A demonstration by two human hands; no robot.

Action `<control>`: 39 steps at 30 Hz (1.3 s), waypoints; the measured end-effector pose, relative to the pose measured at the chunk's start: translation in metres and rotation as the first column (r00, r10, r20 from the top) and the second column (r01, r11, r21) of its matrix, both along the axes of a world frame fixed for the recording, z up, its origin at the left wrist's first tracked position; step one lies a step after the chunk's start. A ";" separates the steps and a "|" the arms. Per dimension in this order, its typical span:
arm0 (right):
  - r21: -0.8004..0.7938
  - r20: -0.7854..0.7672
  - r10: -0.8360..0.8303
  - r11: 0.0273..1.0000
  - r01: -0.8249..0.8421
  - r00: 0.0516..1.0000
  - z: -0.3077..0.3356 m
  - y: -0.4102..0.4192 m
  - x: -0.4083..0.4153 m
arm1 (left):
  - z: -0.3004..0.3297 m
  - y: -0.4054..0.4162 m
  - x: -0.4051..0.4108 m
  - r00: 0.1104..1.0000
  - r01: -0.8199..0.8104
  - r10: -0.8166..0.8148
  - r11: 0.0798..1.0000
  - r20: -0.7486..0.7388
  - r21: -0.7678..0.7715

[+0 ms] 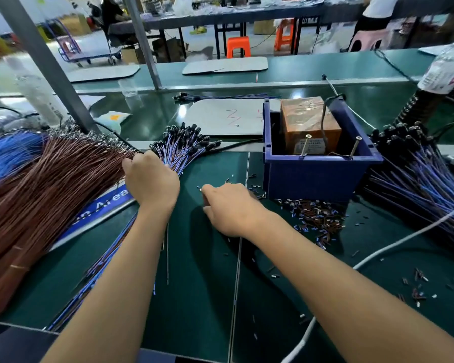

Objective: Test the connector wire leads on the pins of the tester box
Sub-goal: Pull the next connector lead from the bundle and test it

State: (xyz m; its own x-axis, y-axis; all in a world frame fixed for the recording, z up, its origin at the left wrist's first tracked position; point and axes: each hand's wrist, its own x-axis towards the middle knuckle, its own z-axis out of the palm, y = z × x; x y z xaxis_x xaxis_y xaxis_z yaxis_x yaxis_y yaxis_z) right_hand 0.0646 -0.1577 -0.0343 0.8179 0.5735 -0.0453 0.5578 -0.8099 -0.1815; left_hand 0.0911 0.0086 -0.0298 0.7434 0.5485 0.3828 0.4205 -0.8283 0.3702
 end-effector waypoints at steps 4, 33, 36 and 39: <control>0.010 -0.011 -0.018 1.000 0.018 1.000 0.001 0.000 0.001 | 0.003 -0.009 -0.002 0.993 -0.003 0.011 0.997 0.118 -0.071; 0.721 -0.303 -0.146 0.612 0.326 0.942 0.007 -0.210 -0.030 | 0.044 -0.122 -0.035 0.410 0.846 -0.074 0.402 0.909 -0.349; 0.759 -0.266 -0.156 0.575 0.306 0.951 -0.004 -0.200 -0.033 | 0.016 -0.153 -0.049 0.313 0.904 -0.621 0.427 0.719 -0.025; 0.799 -0.178 -0.149 0.555 0.231 0.973 -0.008 -0.191 -0.034 | 0.004 -0.167 -0.050 0.312 0.933 -0.820 0.360 0.480 0.008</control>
